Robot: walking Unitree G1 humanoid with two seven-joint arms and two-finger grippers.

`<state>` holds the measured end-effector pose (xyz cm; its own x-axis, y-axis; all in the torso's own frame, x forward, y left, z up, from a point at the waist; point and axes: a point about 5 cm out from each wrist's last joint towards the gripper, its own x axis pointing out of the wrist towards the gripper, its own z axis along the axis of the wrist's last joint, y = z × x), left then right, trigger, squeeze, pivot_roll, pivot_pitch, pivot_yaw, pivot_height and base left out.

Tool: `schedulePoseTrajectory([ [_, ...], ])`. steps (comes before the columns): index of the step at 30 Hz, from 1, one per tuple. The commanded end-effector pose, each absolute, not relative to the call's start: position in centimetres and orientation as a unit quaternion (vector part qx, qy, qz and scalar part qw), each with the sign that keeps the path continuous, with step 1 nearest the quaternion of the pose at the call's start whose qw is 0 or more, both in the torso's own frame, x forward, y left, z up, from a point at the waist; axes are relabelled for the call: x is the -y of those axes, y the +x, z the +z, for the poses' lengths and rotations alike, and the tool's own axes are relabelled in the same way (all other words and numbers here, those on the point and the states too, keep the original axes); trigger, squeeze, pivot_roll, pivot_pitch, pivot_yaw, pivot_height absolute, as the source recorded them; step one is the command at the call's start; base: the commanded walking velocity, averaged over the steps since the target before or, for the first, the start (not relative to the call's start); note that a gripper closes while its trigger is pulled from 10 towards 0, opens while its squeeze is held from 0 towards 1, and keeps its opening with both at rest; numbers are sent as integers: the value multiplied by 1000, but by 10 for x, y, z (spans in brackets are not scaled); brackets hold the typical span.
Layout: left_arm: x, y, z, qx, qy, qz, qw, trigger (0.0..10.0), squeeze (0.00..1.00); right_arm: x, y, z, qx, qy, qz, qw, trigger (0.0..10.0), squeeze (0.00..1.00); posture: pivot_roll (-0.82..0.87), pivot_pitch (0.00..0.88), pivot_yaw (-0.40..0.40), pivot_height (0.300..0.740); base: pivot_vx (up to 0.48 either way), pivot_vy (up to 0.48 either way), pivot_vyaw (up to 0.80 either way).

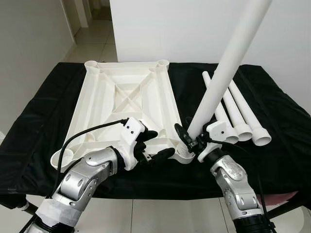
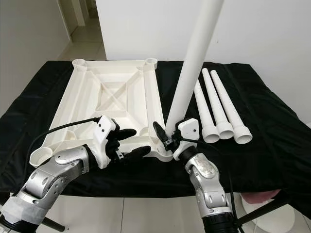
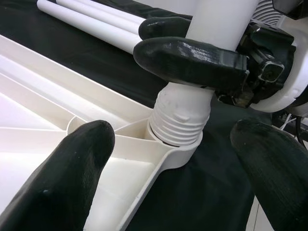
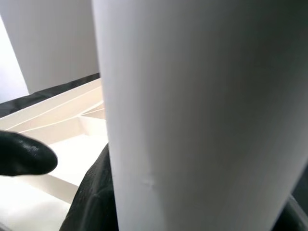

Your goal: Building children table

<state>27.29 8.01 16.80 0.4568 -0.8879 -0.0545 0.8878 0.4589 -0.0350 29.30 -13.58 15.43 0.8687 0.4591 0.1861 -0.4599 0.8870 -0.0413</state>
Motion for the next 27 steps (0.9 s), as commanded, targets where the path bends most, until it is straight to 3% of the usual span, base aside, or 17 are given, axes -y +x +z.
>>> schedulePoseTrajectory([
  [1, -77, 264, 167, -38, -6, -568, 822, 10000, 0, 147, 291, 113, -21, 20, 198, 980, 10000, 0, 41, 114, 46, 740, 0, 0, 0],
  [8, -77, 263, 167, -38, -7, -568, 822, 10000, 0, 145, 300, 118, -22, 26, 188, 982, 10000, 0, 43, 109, 41, 740, 0, 0, 0],
  [18, -75, 266, 169, -27, -2, -559, 829, 10000, 0, 144, 293, 133, 65, 5, 173, 983, 10000, 0, 44, 106, 25, 740, 0, 0, 0],
  [24, -73, 274, 173, -18, -11, -538, 843, 10000, 0, 141, 287, 149, 96, 40, 179, 978, 10000, 0, 38, 108, 19, 740, 0, 0, 0],
  [27, -71, 279, 182, -8, -8, -545, 839, 10000, 0, 134, 286, 162, 91, 27, 223, 970, 10000, 0, 42, 106, 7, 740, 0, 0, 0],
])
